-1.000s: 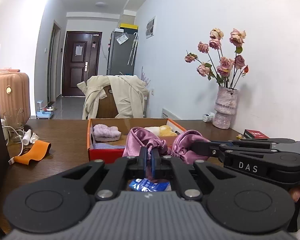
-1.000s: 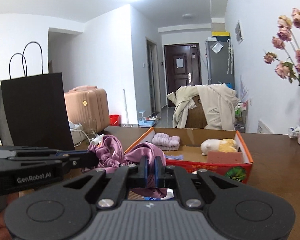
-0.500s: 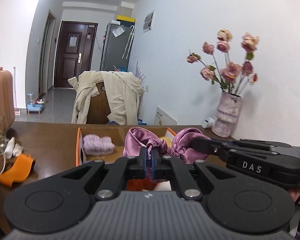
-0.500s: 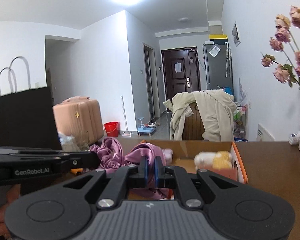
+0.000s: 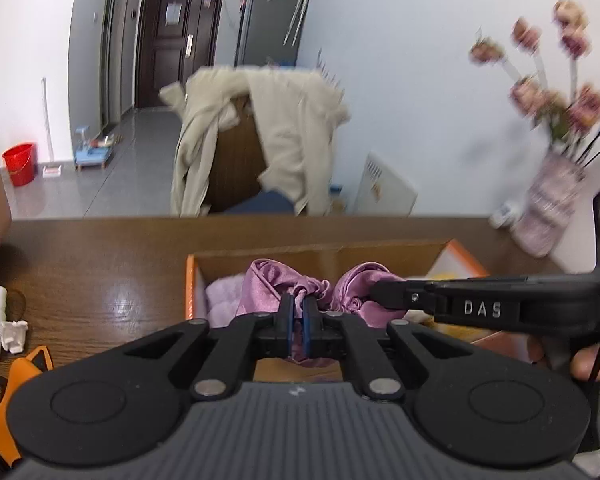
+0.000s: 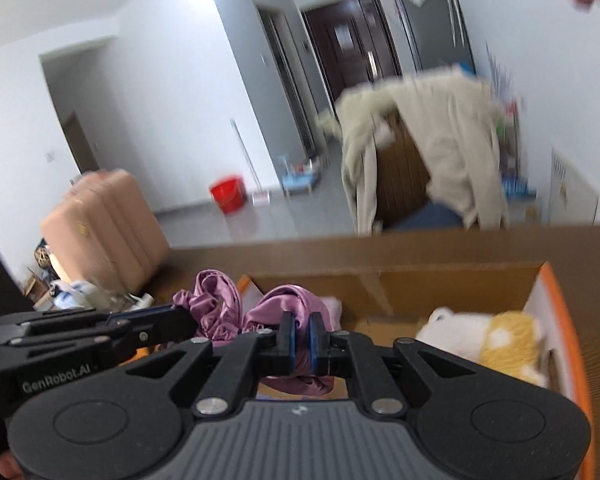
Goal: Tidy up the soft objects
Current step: 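Carry the pink scrunchie into the box and open the right gripper, then move the right gripper back over the remaining soft items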
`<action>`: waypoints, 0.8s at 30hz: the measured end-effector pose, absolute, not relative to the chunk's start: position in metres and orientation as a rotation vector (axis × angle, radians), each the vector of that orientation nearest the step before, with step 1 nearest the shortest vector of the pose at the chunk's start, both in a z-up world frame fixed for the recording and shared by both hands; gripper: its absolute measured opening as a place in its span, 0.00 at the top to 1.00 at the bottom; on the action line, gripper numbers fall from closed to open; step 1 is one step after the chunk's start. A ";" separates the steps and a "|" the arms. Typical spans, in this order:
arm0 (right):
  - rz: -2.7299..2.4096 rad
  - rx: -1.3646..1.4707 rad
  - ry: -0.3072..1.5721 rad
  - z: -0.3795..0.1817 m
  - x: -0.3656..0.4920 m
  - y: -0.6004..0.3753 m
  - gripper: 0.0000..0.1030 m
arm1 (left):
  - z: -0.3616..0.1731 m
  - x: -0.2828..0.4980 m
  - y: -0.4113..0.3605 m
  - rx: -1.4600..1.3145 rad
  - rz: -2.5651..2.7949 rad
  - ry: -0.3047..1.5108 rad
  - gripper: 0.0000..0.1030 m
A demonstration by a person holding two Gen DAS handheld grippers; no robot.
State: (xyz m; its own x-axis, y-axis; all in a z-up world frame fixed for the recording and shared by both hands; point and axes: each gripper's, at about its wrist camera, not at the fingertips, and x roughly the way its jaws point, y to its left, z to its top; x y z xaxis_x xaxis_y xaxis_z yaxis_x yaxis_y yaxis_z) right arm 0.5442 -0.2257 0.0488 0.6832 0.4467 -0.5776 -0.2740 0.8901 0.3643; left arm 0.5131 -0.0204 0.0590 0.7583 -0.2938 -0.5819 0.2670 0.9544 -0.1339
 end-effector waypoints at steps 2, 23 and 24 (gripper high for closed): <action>0.409 0.291 0.780 0.031 0.566 -0.223 0.94 | 0.041 0.525 -0.021 -0.009 -0.296 0.676 0.95; 0.378 0.227 0.857 0.024 0.562 -0.203 0.54 | 0.066 0.501 -0.009 0.017 -0.240 0.584 0.50; 0.372 0.221 0.841 0.032 0.556 -0.206 0.54 | 0.073 0.495 -0.009 0.018 -0.238 0.573 0.50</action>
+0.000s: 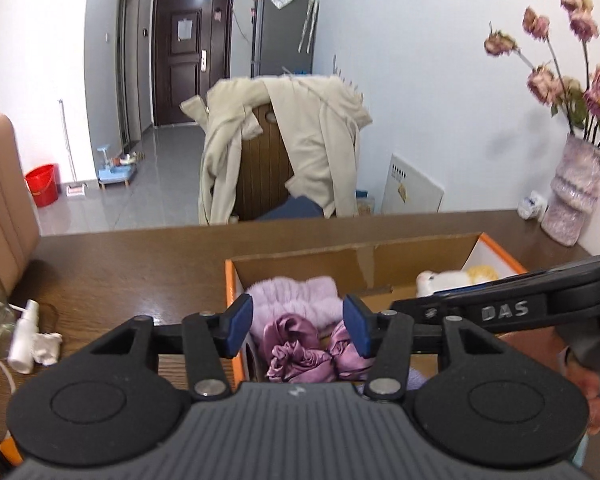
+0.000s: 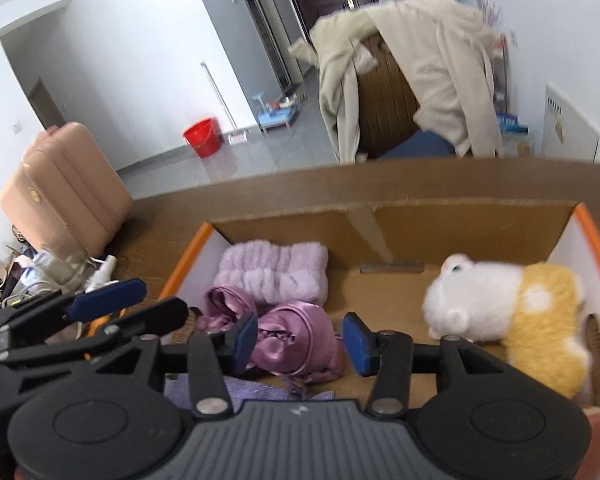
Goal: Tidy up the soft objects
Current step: 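Move the right gripper back over the remaining soft items, then grasp the blue-and-white tissue packet with the right gripper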
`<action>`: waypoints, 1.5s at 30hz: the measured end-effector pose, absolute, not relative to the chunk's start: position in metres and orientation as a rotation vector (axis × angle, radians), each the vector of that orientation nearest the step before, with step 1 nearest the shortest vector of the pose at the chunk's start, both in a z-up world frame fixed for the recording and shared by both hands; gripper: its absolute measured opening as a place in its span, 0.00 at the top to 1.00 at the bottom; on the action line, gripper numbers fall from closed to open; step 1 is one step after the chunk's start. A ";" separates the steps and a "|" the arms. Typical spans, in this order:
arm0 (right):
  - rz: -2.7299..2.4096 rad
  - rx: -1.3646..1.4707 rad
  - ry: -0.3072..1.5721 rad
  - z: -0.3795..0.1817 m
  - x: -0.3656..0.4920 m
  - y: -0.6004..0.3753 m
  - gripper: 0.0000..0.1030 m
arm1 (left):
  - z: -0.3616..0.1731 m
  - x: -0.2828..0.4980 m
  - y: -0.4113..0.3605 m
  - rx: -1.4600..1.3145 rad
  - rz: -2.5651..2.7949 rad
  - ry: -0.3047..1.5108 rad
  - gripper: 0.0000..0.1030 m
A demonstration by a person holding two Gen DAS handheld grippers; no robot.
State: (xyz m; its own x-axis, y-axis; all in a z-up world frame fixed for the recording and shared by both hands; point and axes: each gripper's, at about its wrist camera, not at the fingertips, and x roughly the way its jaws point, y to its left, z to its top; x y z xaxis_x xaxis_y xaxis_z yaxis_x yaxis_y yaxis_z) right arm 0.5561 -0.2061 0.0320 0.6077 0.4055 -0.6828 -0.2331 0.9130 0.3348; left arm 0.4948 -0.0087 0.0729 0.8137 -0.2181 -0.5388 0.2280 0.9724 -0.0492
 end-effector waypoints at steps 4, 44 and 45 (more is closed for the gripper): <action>0.340 0.196 0.767 0.067 0.527 -0.220 0.52 | 0.096 0.470 -0.009 0.026 -0.231 0.528 0.43; 0.122 0.093 0.254 0.053 0.152 -0.274 0.05 | 0.044 0.139 -0.005 -0.039 -0.124 0.181 0.00; 0.133 0.106 0.270 0.049 0.147 -0.275 0.05 | 0.042 0.139 -0.003 -0.051 -0.130 0.195 0.00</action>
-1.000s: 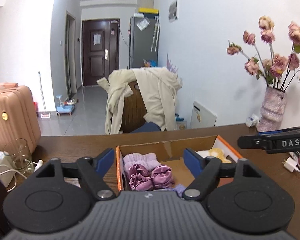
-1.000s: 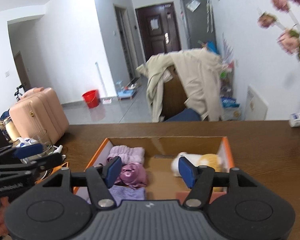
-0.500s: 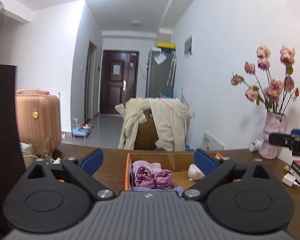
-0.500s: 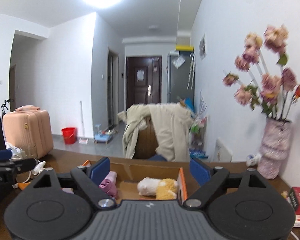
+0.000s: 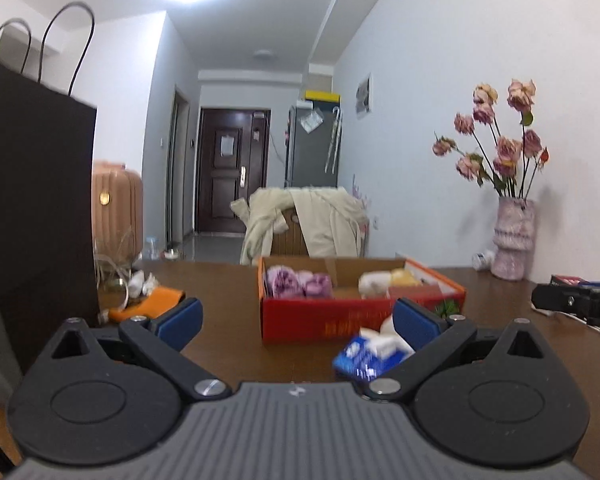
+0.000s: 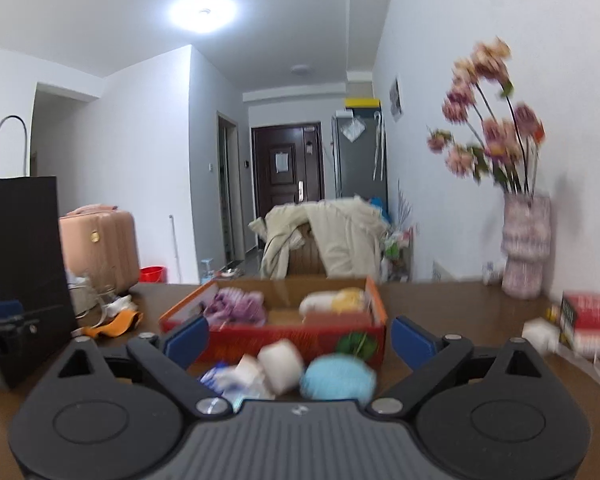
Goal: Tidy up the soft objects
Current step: 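Grasp the blue-and-white tissue packet with the right gripper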
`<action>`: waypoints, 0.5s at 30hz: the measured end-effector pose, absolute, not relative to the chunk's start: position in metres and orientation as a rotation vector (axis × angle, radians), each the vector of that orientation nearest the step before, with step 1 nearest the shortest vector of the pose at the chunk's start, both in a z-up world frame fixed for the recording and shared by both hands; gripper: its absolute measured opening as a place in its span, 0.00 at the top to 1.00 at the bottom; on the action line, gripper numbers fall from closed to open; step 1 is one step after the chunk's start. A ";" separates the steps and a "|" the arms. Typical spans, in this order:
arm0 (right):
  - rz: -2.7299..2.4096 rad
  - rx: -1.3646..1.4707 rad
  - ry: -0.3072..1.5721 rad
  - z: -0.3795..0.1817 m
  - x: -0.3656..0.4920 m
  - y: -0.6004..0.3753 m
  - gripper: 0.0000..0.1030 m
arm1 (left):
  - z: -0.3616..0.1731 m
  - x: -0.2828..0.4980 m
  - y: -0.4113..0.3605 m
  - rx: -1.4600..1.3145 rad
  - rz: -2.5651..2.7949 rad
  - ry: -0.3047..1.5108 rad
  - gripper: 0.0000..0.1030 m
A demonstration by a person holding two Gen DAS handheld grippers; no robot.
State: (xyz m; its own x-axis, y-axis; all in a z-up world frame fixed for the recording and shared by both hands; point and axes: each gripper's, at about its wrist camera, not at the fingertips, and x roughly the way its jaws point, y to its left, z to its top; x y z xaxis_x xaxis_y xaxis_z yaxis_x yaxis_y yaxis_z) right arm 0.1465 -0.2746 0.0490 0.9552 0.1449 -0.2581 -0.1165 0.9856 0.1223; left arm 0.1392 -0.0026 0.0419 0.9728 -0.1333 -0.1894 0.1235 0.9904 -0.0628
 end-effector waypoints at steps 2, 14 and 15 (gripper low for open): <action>0.140 0.107 0.303 0.042 0.142 -0.274 0.05 | 0.038 0.141 0.001 -0.064 -0.140 0.212 0.00; 0.194 0.089 0.336 0.033 0.157 -0.261 0.17 | 0.029 0.174 -0.001 -0.067 -0.140 0.259 0.00; 0.192 0.086 0.341 0.031 0.160 -0.261 0.19 | 0.028 0.178 0.000 -0.066 -0.144 0.264 0.00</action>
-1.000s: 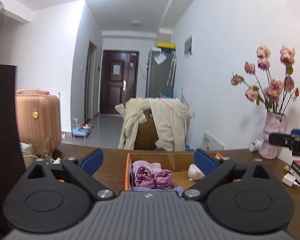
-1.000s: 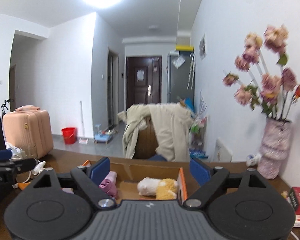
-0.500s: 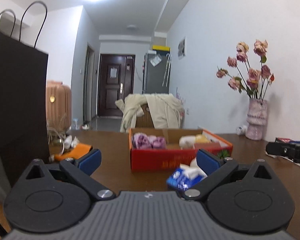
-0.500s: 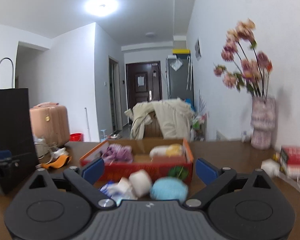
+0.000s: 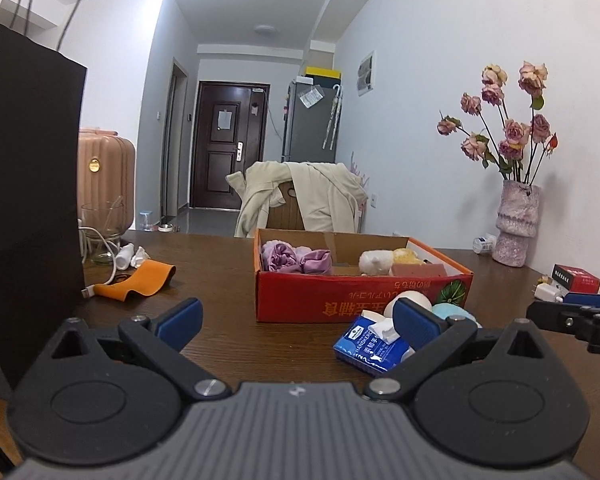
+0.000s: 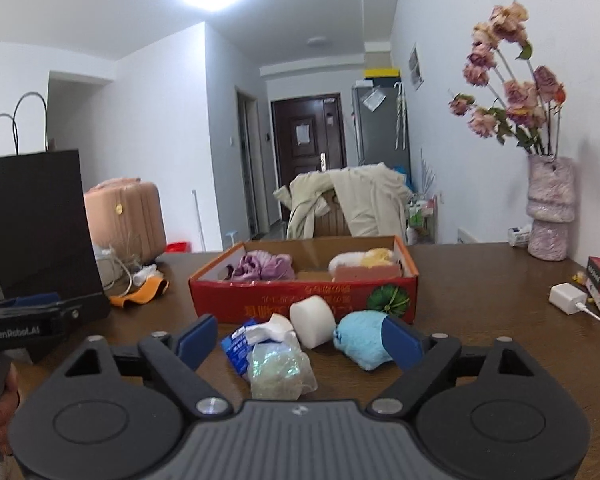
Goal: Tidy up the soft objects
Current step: 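Grasp the blue-and-white tissue packet with the right gripper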
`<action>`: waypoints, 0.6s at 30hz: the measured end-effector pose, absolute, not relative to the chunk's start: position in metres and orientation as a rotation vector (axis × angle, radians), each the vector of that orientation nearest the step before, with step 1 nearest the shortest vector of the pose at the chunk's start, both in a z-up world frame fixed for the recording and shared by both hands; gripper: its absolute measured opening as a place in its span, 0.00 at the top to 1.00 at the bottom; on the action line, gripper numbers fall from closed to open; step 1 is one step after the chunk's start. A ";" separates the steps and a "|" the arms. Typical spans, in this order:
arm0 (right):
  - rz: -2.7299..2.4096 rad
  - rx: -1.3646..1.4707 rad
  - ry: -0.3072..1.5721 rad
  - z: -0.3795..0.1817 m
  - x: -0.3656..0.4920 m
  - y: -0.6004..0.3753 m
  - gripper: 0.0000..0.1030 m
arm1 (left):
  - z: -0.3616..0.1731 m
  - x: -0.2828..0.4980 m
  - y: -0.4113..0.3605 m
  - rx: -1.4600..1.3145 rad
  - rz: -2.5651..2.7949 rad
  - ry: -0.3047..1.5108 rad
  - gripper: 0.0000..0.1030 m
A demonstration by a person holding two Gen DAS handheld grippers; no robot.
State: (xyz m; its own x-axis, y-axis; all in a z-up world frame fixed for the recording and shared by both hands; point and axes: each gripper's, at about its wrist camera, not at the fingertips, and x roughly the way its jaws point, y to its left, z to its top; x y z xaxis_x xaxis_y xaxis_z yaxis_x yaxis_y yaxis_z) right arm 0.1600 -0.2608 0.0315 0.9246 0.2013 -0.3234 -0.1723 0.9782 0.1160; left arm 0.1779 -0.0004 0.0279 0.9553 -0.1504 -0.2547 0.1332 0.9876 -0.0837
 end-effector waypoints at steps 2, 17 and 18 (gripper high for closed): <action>0.190 0.092 0.355 0.029 0.166 -0.259 0.28 | 0.026 0.188 0.000 -0.062 -0.156 0.276 0.00; 0.442 0.105 0.585 -0.030 0.237 -0.185 0.62 | -0.012 0.320 -0.021 -0.029 -0.376 0.539 0.32; 0.434 0.104 0.599 -0.034 0.244 -0.182 0.63 | -0.015 0.329 -0.023 -0.036 -0.388 0.561 0.36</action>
